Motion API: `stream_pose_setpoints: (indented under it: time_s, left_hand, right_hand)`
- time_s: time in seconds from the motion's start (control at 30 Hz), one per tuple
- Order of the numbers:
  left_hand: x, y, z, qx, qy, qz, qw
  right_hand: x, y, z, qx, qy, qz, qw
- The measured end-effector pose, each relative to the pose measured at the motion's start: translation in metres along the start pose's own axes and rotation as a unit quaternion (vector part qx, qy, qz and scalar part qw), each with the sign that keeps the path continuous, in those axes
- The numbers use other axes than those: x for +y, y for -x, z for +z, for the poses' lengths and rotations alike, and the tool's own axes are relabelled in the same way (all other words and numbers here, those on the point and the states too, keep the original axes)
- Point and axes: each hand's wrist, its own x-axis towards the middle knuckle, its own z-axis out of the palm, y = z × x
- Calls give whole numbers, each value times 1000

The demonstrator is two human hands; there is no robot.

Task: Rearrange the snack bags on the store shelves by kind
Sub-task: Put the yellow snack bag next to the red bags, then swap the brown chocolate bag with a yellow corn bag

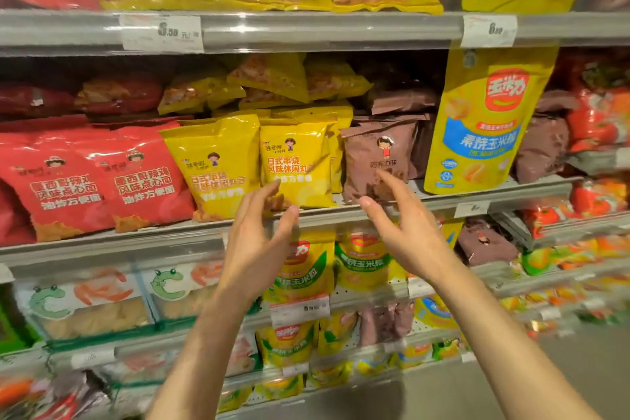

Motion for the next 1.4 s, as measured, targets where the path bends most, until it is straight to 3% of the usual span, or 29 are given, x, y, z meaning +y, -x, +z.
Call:
stream_pose_setpoints:
  time_s: [0.33,0.57,0.87,1.1,1.3,1.4]
  left_hand:
    - [-19,70,103,-102,79,-99,987]
    - [-3,76,162,-73,92,-129,985]
    - [33,102,267,1,49,-190,981]
    - [25,133,296,20,33,-244,969]
    - [-29,148,314,11,40,-281,959]
    - [-80,156,333,10,33,-284,958]
  right_hand:
    - [123,96,-17,51,-107,179,977]
    - [185,100,-39,64,-141,223,962]
    - [288,87,-90,-25,-102,195,975]
    - [327,93,-82,-95,-70,190,975]
    - [362,108,-49,-117,-38,204,971]
    - [395,118,-14,-93,-39,221,970]
